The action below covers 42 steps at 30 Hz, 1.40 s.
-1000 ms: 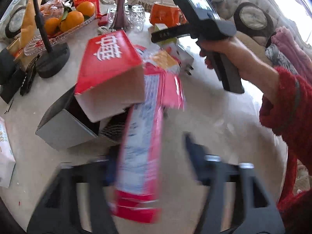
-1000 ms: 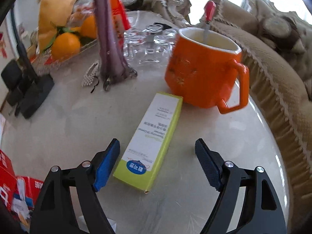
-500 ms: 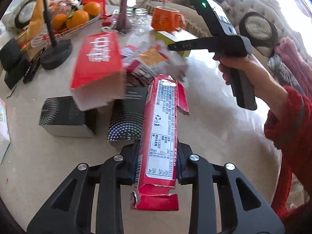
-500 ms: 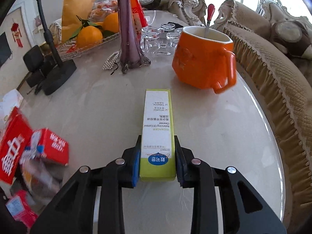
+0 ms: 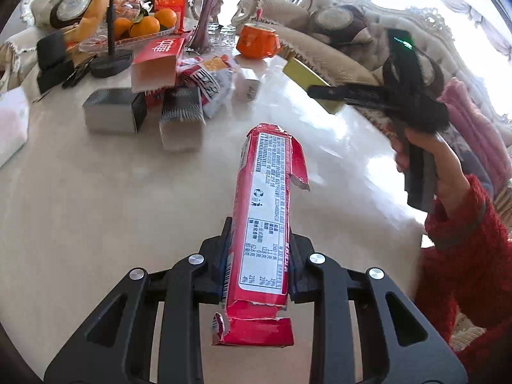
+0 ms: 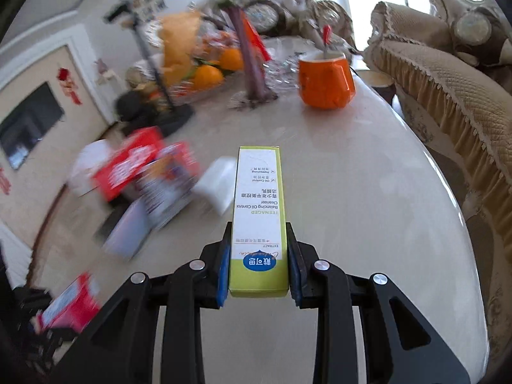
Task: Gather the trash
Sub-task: 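Grasp red biscuit packet with left tool while right tool grasps yellow-green box, then drop biscuit packet and yellow-green box into the wastebasket, opening both tools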
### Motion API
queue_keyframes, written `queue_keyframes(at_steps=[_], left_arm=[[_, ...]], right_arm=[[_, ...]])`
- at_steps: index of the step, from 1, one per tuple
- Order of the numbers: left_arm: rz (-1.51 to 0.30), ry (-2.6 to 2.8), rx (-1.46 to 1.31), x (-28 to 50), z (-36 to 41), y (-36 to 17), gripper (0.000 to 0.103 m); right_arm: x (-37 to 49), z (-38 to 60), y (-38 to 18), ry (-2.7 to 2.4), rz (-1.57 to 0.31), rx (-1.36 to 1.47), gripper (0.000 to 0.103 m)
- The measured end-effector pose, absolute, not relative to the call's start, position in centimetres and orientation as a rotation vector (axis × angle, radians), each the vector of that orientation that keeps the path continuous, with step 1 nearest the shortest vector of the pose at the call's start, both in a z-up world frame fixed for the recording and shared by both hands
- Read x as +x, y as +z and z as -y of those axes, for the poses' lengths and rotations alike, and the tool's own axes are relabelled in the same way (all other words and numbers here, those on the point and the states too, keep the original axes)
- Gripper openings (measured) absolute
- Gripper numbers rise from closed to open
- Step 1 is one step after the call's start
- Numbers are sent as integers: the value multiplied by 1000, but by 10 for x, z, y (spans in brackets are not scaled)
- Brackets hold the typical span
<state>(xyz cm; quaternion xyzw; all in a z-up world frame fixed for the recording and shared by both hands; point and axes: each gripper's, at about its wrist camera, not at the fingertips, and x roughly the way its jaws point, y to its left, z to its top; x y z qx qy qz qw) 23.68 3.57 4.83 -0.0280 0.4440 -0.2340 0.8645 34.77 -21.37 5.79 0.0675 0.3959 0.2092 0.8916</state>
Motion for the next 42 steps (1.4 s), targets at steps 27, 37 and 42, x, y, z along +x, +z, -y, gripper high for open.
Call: queue_keyframes(at_steps=[27, 37, 42], left_arm=[[-1215, -344, 33, 43, 39, -129, 86], [-1205, -348, 24, 18, 26, -129, 86], [-1132, -390, 43, 4, 22, -79, 86]], right_arm=[[82, 174, -116, 488, -1293, -46, 60], [71, 184, -115, 458, -1297, 20, 68], [49, 188, -73, 557, -1224, 14, 68]])
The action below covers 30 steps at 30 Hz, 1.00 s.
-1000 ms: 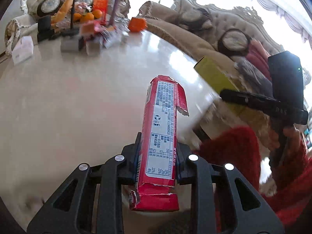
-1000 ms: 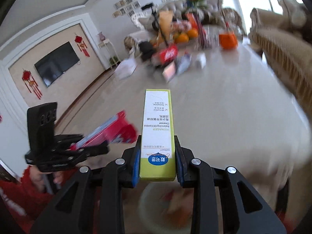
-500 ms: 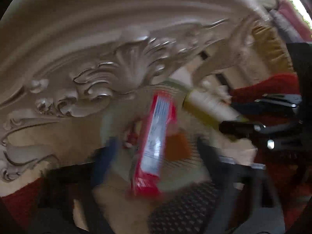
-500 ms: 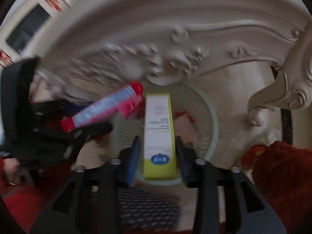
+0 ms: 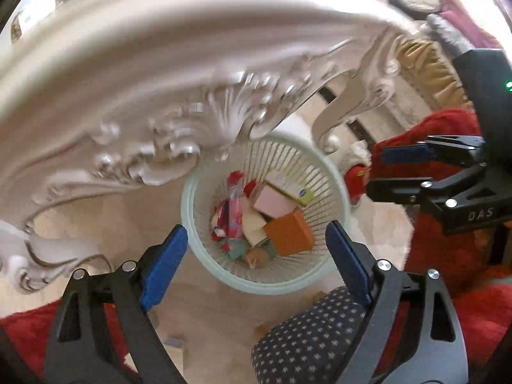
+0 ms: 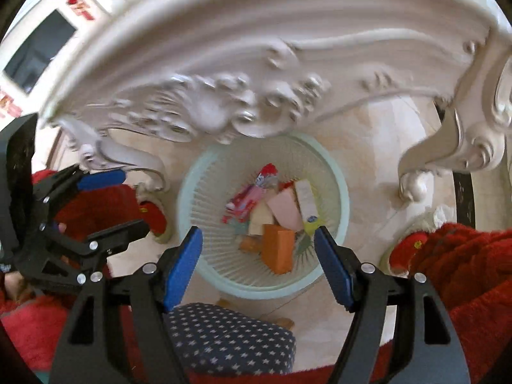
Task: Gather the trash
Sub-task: 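Drop biscuit packet and yellow-green box into the wastebasket, opening both tools, then raise both open tools back over the table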
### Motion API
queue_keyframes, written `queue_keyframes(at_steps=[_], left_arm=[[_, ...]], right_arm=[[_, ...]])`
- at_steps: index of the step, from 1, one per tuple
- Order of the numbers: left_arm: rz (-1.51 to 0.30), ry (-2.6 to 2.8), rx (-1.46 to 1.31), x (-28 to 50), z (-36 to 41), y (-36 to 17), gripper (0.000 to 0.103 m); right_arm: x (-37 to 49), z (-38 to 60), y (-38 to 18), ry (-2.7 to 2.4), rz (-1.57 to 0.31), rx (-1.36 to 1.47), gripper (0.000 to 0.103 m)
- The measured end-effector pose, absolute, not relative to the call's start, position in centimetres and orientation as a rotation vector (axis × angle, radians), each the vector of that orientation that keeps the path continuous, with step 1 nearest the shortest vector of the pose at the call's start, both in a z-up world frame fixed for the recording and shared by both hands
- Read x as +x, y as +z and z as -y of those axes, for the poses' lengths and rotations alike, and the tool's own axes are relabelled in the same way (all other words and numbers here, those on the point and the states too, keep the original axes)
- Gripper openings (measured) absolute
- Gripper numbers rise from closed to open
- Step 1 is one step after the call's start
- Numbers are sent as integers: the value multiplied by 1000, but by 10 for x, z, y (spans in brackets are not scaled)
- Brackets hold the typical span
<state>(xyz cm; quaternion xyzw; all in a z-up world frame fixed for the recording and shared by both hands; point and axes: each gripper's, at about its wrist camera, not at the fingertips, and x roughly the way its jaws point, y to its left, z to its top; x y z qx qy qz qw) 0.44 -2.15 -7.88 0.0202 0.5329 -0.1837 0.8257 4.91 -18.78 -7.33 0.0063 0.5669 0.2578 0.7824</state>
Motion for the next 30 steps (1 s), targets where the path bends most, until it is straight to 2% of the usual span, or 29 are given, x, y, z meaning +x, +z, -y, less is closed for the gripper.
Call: queue_keyframes(at_steps=[6, 8, 11, 15, 18, 22, 30], left_arm=[[-973, -447, 37, 3, 6, 14, 86], [-892, -402, 63, 14, -6, 46, 86], [-810, -252, 91, 54, -31, 78, 86], [-803, -69, -1, 134, -76, 102, 86], [-791, 0, -58, 210, -103, 111, 86], [-862, 42, -143, 302, -124, 99, 86], [-906, -12, -43, 384, -130, 69, 86]], right_arm=[[54, 189, 15, 664, -974, 77, 69], [63, 188, 37, 646, -895, 78, 75], [91, 177, 69, 612, -756, 48, 78], [151, 135, 90, 530, -623, -46, 81], [211, 95, 88, 507, -621, -103, 81], [288, 42, 68, 493, -704, -170, 81], [368, -8, 42, 447, -791, -246, 81]])
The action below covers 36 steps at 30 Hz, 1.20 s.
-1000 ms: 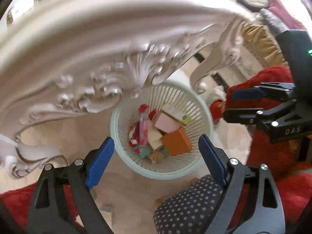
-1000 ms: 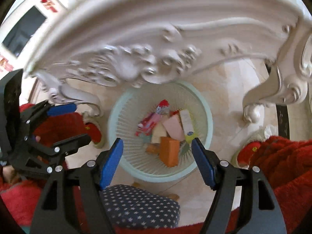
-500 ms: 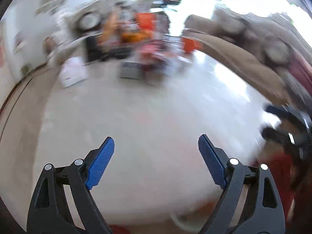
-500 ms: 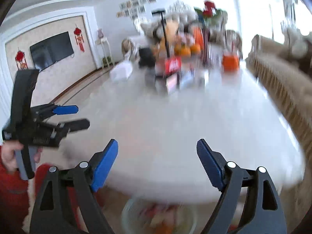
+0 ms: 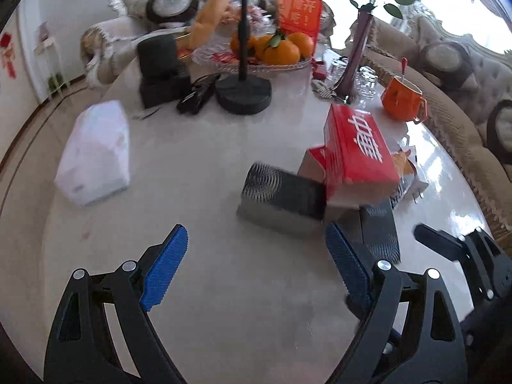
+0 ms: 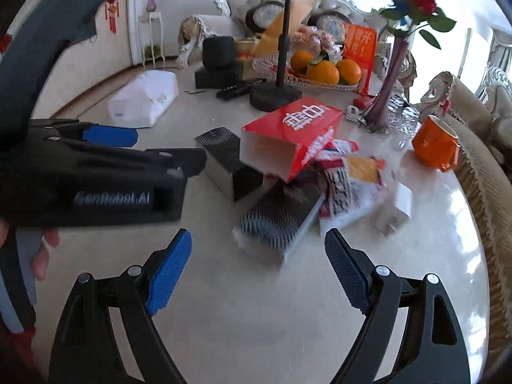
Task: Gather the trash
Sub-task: 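Raise both open tools back over the table, then grasp black dotted box with both tools together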
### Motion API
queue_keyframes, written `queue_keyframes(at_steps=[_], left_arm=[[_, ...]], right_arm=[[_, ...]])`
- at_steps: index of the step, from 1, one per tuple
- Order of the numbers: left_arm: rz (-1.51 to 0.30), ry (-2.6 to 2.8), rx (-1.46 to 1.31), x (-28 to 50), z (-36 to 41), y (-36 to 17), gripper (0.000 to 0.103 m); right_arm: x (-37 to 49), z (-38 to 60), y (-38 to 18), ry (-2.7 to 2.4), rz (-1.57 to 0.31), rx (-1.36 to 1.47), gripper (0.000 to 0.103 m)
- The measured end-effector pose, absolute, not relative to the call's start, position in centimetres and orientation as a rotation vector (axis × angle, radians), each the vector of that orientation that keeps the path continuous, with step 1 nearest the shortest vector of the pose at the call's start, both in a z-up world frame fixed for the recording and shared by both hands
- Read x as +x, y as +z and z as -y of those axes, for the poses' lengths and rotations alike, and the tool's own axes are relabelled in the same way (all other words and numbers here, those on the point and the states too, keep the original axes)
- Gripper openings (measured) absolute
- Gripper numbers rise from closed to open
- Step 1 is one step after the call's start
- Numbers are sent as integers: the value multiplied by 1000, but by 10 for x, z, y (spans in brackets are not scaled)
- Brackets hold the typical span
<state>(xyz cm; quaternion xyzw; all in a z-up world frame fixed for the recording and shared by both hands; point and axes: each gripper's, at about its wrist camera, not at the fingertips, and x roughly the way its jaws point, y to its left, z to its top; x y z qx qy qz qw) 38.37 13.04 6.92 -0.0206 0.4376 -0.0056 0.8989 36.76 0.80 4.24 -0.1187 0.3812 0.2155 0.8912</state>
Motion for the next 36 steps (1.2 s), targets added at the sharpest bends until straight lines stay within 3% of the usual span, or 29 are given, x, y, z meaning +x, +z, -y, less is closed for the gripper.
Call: queue_keyframes(at_steps=[6, 12, 20, 24, 30, 32, 33, 34, 36], left_arm=[[-898, -170, 5, 407, -121, 58, 92], [-895, -226, 92, 418, -115, 45, 92], [-886, -232, 116, 437, -112, 34, 92], [-912, -219, 119, 444, -105, 27, 92], [-942, -158, 29, 444, -120, 19, 92], [-946, -150, -18, 444, -126, 19, 91], [-945, -141, -23, 443, -128, 19, 80], [-940, -129, -13, 441, -127, 21, 78], [-939, -136, -16, 438, -127, 22, 78]], right_arm=[[399, -7, 25, 374, -847, -182, 81], [414, 19, 16, 379, -929, -62, 81], [414, 16, 16, 407, -929, -116, 78], [418, 18, 17, 409, -926, -134, 66], [420, 28, 19, 392, -913, -135, 39], [420, 35, 20, 416, -915, -106, 39], [420, 35, 20, 421, -915, -101, 39], [419, 37, 20, 433, -916, -86, 39], [419, 41, 20, 465, -921, -53, 39]])
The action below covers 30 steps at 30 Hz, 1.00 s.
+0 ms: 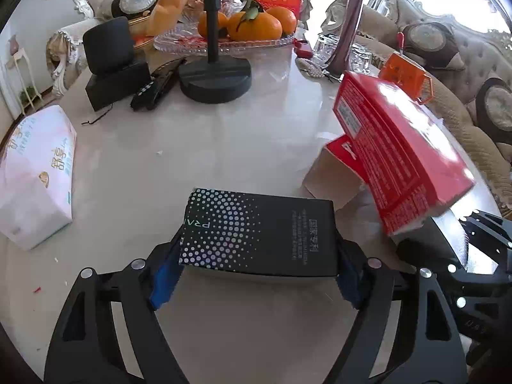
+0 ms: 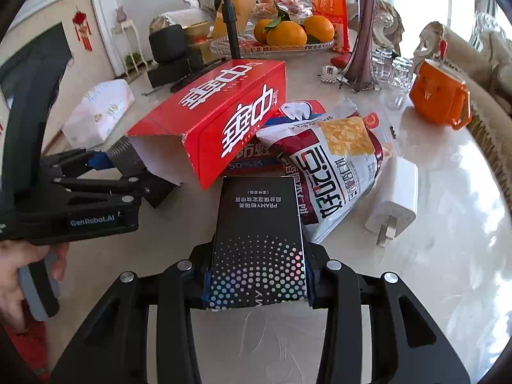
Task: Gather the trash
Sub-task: 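Grasp black dotted box with both tools together, then carry black dotted box in both tools down over the wastebasket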
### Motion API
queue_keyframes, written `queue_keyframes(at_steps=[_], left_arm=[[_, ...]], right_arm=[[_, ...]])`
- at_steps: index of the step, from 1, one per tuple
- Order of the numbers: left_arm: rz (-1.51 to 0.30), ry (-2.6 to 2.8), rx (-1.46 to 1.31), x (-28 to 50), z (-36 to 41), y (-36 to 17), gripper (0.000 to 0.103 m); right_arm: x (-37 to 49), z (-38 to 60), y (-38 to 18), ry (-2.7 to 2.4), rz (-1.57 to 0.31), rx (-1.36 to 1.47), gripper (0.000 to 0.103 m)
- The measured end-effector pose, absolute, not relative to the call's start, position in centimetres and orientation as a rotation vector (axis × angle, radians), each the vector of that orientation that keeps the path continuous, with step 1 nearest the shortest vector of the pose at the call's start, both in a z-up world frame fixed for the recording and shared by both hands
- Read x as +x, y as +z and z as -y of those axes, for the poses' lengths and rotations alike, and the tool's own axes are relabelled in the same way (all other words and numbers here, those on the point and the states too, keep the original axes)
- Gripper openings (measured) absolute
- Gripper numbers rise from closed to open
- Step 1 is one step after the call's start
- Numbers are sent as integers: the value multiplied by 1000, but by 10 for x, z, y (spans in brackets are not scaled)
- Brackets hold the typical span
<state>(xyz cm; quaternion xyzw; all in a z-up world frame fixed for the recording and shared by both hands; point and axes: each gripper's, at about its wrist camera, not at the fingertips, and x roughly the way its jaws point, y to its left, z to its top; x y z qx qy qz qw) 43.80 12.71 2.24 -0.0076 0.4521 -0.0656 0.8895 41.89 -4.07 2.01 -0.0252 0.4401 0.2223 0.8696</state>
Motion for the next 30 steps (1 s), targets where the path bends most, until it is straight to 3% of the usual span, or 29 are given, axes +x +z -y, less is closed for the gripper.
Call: queue_keyframes(at_steps=[2, 9, 15, 30], left_arm=[[-935, -132, -6, 433, -126, 23, 74], [-842, -95, -92, 399, -139, 46, 74], [-737, -120, -264, 308, -139, 63, 74], [-717, -198, -276, 66, -78, 54, 74]], right_arm=[[418, 43, 20, 477, -922, -31, 39], [421, 48, 19, 536, -926, 41, 39], [408, 62, 17, 558, -937, 142, 39], [129, 145, 73, 736, -728, 154, 39]])
